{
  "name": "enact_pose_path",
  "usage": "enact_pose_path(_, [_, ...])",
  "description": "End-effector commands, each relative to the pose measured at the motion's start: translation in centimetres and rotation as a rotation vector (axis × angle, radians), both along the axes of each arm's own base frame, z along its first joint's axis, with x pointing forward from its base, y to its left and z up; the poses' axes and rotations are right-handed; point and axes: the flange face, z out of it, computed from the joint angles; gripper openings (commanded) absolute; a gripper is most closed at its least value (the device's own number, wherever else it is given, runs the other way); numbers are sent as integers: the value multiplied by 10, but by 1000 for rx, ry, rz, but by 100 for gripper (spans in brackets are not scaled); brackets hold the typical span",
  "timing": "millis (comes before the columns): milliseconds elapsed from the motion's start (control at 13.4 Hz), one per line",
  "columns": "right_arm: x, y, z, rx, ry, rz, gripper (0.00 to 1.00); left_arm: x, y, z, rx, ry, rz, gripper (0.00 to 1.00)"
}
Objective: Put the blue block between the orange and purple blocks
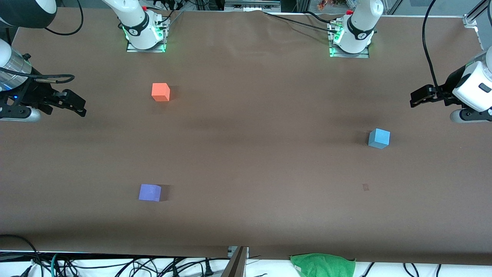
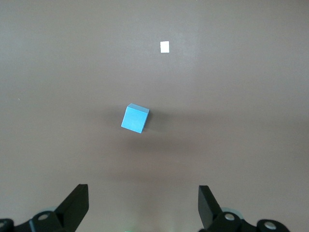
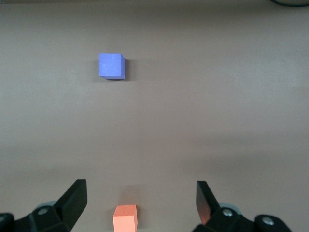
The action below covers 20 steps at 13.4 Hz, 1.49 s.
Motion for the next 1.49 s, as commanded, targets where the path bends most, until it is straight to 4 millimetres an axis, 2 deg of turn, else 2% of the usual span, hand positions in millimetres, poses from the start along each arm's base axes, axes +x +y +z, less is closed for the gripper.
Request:
enact_pose_path(0, [0,1,5,17,-11,-12,100,2,-1,6,1,6,-17,100])
enact_pose_path(298, [0,1,4,16,-9,-10,100,2,-1,6,1,6,-17,100])
enact_pose_path(447, [0,2,5,17,-10,-9,100,5,0,-1,-3,17,-15,100])
enact_pose_path(595, [1,2,3,16,-7,-9,100,12,2,-17,-9,43,-15,100])
enact_pose_path(819, [0,1,4,16,-9,-10,100,20,16,-35,-5,71,4,100])
enact_pose_path(967, [0,2,4,17,-9,-9,100,30,30,-63,-21,114,30,100])
enact_pose_path(1191, [0,1,4,16,-9,-10,100,49,22,-125,-44,200,22,100])
enact_pose_path(1414, [0,2,4,17,-9,-9,100,62,28,-177,-55,215,1,100])
